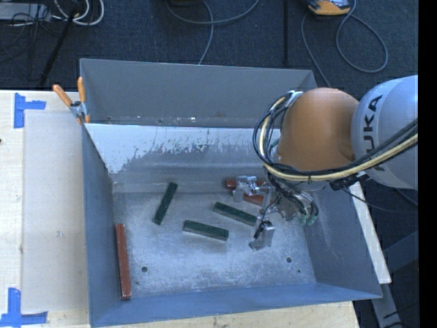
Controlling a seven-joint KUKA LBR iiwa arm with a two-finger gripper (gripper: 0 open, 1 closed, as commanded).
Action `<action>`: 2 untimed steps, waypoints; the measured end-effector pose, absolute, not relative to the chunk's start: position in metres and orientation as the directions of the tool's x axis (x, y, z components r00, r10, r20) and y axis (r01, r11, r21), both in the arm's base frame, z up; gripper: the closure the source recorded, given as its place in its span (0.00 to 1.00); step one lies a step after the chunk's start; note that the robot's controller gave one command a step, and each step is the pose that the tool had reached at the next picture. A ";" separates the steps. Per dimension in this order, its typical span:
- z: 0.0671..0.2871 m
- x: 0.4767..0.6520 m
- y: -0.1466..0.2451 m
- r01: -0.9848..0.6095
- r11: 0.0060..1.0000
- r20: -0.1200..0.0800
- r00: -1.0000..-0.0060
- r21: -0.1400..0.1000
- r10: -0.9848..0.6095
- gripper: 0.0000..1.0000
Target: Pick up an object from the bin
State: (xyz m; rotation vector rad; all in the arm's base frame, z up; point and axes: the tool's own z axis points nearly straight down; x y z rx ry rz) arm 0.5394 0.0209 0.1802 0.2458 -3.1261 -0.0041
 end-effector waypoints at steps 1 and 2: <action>0.066 0.584 0.037 -0.151 0.989 0.000 -0.989 0.002 -0.151 0.00; 0.073 0.586 0.037 -0.151 0.989 -0.004 -0.989 0.001 -0.151 1.00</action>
Offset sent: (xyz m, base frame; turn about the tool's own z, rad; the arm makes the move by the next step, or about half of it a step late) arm 0.0445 0.0147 -0.1102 0.0071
